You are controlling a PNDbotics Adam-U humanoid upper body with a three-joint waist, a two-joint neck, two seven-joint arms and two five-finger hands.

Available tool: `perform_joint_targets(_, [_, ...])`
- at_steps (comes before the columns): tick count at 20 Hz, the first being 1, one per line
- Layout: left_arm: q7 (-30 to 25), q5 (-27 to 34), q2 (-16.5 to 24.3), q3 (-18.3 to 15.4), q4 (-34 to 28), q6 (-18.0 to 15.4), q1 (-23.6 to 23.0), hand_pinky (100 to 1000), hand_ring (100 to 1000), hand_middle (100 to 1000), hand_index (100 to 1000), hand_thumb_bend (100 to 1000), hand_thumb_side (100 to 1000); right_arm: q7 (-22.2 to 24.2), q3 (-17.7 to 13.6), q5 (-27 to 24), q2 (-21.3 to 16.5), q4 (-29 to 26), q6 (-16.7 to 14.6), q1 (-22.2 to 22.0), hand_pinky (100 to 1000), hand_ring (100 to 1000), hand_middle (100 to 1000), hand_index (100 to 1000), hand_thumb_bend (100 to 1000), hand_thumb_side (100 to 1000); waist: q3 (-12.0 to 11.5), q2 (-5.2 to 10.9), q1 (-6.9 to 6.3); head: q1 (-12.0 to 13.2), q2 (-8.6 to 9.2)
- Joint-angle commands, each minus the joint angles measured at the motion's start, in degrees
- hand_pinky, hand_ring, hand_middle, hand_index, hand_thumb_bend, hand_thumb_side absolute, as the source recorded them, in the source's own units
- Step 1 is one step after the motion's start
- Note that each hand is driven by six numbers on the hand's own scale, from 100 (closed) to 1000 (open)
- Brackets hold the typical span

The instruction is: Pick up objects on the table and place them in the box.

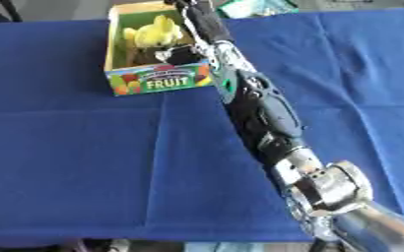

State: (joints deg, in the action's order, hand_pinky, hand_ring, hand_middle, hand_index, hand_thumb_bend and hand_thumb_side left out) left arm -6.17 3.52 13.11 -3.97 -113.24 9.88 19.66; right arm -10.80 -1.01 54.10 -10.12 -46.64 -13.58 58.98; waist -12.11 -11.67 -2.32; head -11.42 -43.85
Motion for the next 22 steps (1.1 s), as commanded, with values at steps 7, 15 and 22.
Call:
perform_joint_targets(7, [0.8, -0.5, 1.0, -1.4, -0.6, 0.5, -1.1, 778, 552, 562, 757, 115, 610, 3.6, 0.3, -23.5, -8.6, -14.9, 4.7, -0.6, 899, 904, 822, 860, 564, 400, 2.1, 1.36, 0.06, 1.9, -0.27])
perform_joint_targets(15, [1.7, -0.5, 0.6, -2.3, -0.8, 0.7, -2.1, 777, 552, 560, 755, 112, 609, 5.7, 2.4, -35.2, -13.3, -25.3, 6.3, -5.0, 840, 844, 770, 831, 532, 347, 4.3, 1.51, -0.14, 3.1, -0.27])
perform_joint_targets(22, [4.3, -0.2, 0.6, -3.7, -0.9, 0.7, -3.2, 772, 547, 557, 760, 110, 607, 10.8, 3.1, -41.2, -16.3, -34.9, 1.2, -14.5, 825, 831, 757, 822, 443, 335, 7.8, 1.28, 0.13, 5.0, -0.27])
